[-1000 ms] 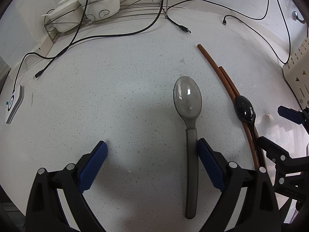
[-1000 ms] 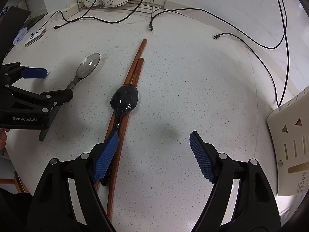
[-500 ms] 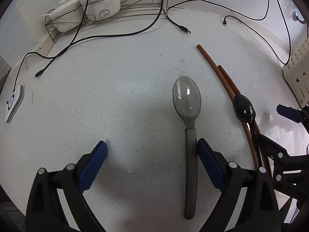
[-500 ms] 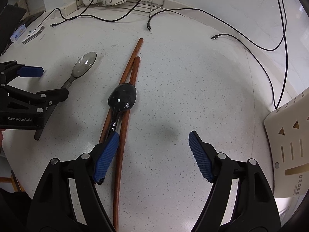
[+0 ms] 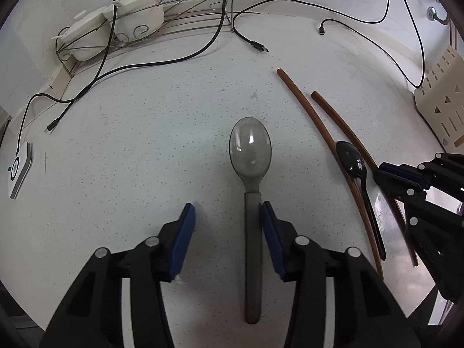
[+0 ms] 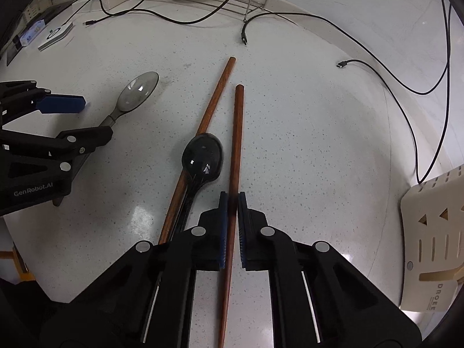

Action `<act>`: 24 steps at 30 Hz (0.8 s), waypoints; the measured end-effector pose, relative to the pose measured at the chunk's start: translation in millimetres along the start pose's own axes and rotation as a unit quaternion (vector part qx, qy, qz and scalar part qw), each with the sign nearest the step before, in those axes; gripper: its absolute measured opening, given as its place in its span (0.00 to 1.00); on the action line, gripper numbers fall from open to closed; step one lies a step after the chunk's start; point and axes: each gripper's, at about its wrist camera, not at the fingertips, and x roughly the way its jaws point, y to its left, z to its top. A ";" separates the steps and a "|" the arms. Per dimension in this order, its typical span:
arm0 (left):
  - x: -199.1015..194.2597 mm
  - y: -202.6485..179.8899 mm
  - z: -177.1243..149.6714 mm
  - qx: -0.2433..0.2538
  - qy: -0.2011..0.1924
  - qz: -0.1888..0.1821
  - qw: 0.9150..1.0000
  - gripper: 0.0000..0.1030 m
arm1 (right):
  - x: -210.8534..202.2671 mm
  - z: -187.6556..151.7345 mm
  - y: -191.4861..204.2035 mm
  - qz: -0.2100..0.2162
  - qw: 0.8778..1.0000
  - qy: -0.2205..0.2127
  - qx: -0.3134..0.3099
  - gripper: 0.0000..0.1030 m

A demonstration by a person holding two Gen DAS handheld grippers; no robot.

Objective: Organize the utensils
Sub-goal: 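Close the left tool on the clear spoon handle while the right tool grasps a brown chopstick, then lift the clear spoon and brown chopstick upright and carry them toward the cream holder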

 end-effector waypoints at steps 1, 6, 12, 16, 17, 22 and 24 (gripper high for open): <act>-0.4 0.6 0.7 0.003 0.003 0.001 1.000 0.21 | 0.0 -0.2 -2.0 0.003 1.000 0.002 0.006 0.06; -0.4 9.5 2.2 0.001 0.015 -0.013 1.000 0.11 | 0.4 -3.2 -19.7 0.037 0.997 0.014 0.062 0.05; -0.9 12.9 2.4 -0.006 0.019 -0.027 0.999 0.11 | -3.0 -12.9 -35.8 0.048 0.993 0.009 0.109 0.05; -6.0 14.6 1.4 -0.012 0.006 -0.025 1.000 0.11 | -7.2 -15.6 -42.3 0.052 0.990 0.002 0.128 0.05; -8.0 15.0 1.7 -0.013 0.004 -0.028 1.000 0.11 | -9.2 -16.4 -45.7 0.055 0.989 -0.001 0.135 0.05; -20.1 13.8 3.8 -0.017 -0.011 -0.033 0.999 0.11 | -22.6 -20.0 -61.2 0.082 0.980 -0.023 0.179 0.05; -25.7 13.3 5.2 -0.018 -0.018 -0.036 0.999 0.11 | -29.4 -19.2 -66.0 0.090 0.977 -0.033 0.191 0.05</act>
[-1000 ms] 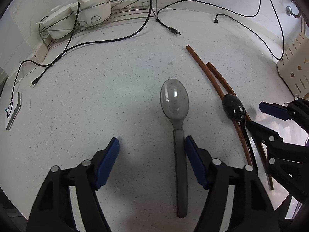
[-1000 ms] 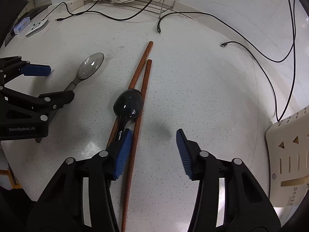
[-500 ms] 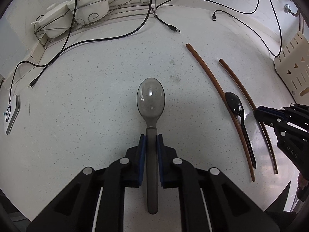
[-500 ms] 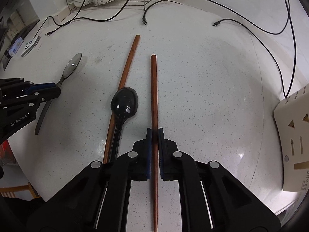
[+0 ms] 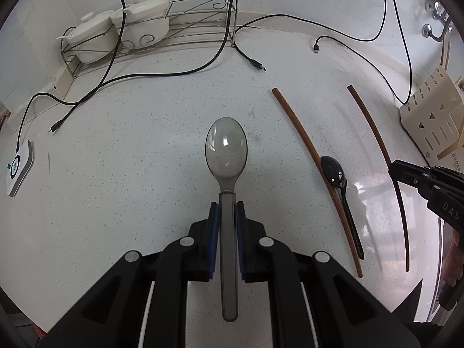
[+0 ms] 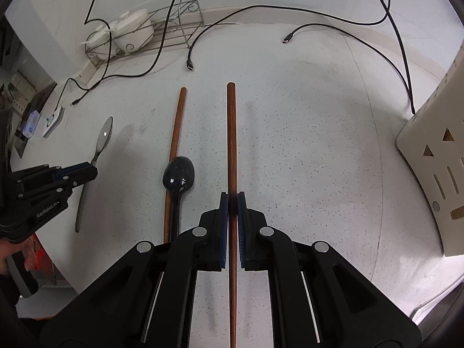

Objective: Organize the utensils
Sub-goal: 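Lift the clear spoon and brown chopstick upright and carry them toward the cream holder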

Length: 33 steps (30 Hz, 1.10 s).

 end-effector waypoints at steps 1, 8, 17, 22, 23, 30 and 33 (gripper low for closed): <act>-3.0 -0.4 1.2 0.000 -0.006 -0.001 1.000 0.11 | -3.9 1.2 -1.7 0.003 1.000 -0.004 0.005 0.05; -20.6 -12.1 14.1 0.008 -0.036 -0.012 0.999 0.11 | -29.9 11.4 -11.5 0.019 0.999 -0.036 0.028 0.05; -52.8 -38.1 37.6 0.028 -0.086 -0.044 0.995 0.11 | -74.1 14.4 -25.8 -0.003 0.993 -0.112 0.043 0.05; -66.2 -64.9 50.5 0.058 -0.115 -0.061 0.990 0.11 | -104.6 7.2 -39.8 -0.052 0.980 -0.185 0.049 0.05; -69.0 -70.4 53.3 0.062 -0.122 -0.064 0.989 0.11 | -110.2 5.7 -42.1 -0.065 0.977 -0.198 0.049 0.05; -84.9 -107.5 71.9 0.102 -0.158 -0.091 0.978 0.11 | -141.7 -2.9 -58.9 -0.106 0.960 -0.254 0.044 0.05; -91.1 -123.3 78.8 0.118 -0.169 -0.101 0.973 0.11 | -151.0 -4.5 -66.9 -0.111 0.956 -0.266 0.050 0.05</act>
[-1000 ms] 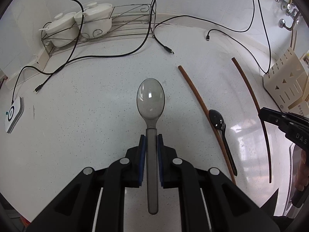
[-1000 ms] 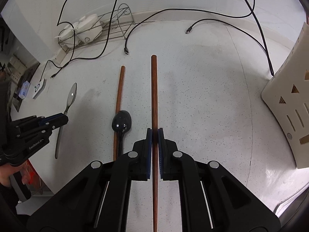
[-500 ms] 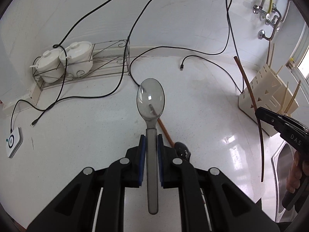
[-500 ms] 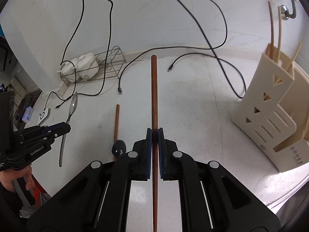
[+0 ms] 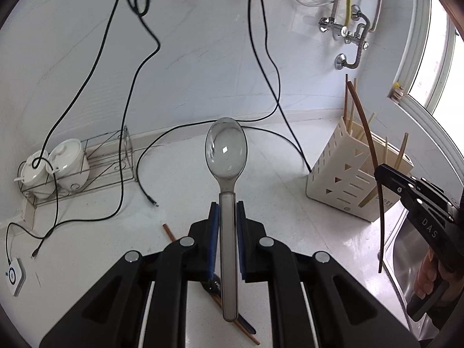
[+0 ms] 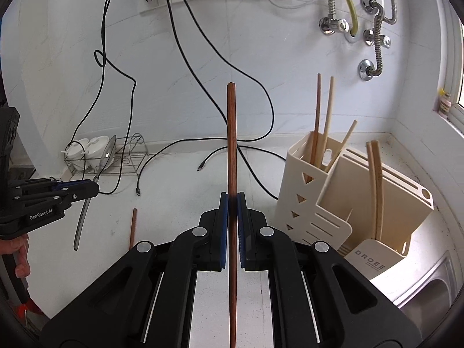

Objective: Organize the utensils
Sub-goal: 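Lift the clear spoon and brown chopstick upright and carry them toward the cream holder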

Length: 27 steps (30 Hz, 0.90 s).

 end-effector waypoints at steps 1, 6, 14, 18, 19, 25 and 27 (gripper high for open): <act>0.2 -4.4 3.4 0.005 -0.004 -0.003 1.000 0.11 | -3.0 1.1 -3.1 -0.002 1.000 -0.005 0.001 0.05; 3.1 -30.3 20.2 0.040 -0.025 -0.018 0.999 0.11 | -24.7 8.3 -20.6 -0.014 0.998 -0.051 0.013 0.05; 1.7 -69.0 51.2 0.057 -0.082 -0.069 0.993 0.11 | -63.8 16.1 -43.4 -0.066 0.986 -0.156 -0.006 0.05; -3.7 -90.8 70.7 0.055 -0.129 -0.109 0.984 0.11 | -72.9 17.8 -50.5 -0.106 0.974 -0.194 -0.043 0.05; -4.4 -95.7 75.5 0.055 -0.139 -0.115 0.982 0.11 | -73.7 17.1 -51.4 -0.117 0.971 -0.202 -0.056 0.05; -1.3 -123.2 101.5 0.053 -0.175 -0.144 0.973 0.11 | -75.1 12.7 -60.6 -0.156 0.953 -0.236 -0.113 0.05; 0.2 -130.0 107.1 0.052 -0.185 -0.152 0.970 0.11 | -75.7 12.4 -64.5 -0.157 0.950 -0.242 -0.116 0.05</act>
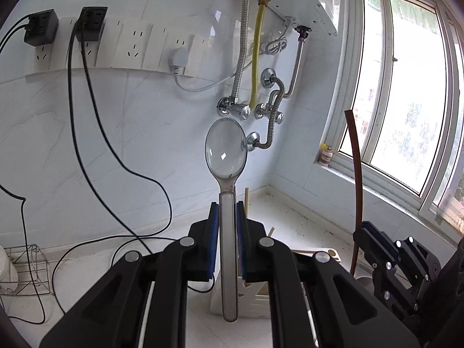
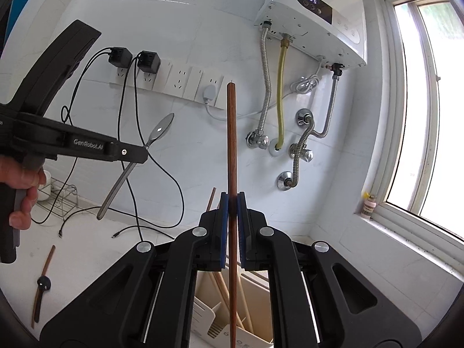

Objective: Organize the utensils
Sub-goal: 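Lift the clear spoon and brown chopstick upright and carry them toward the cream holder, then lower the spoon and chopstick into the cream holder and open both tools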

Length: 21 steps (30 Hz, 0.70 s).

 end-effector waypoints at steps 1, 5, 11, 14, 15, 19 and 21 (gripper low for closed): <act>2.1 -2.6 1.8 0.000 -0.006 -0.003 1.000 0.11 | 0.3 -1.2 -2.3 -0.002 1.000 -0.004 -0.004 0.05; 10.6 -8.0 5.4 -0.011 -0.018 -0.018 1.000 0.11 | -0.7 -4.3 -8.0 -0.009 1.000 -0.023 -0.017 0.05; 27.2 -9.2 7.7 -0.040 -0.032 -0.038 0.998 0.11 | 3.1 -14.3 -15.7 -0.016 0.999 -0.039 -0.025 0.05; 36.2 -9.9 7.8 -0.050 -0.035 -0.042 0.997 0.11 | 7.4 -18.7 -19.7 -0.020 0.998 -0.043 -0.030 0.05; 39.2 -10.1 7.4 -0.054 -0.035 -0.044 0.997 0.11 | 8.6 -19.8 -20.8 -0.021 0.998 -0.044 -0.032 0.05; 49.1 -13.9 4.9 -0.060 -0.036 -0.048 0.996 0.11 | 12.8 -23.5 -27.0 -0.026 0.998 -0.048 -0.028 0.05; 54.6 -16.5 3.2 -0.059 -0.034 -0.044 0.997 0.11 | 15.1 -26.6 -28.7 -0.027 0.998 -0.048 -0.026 0.05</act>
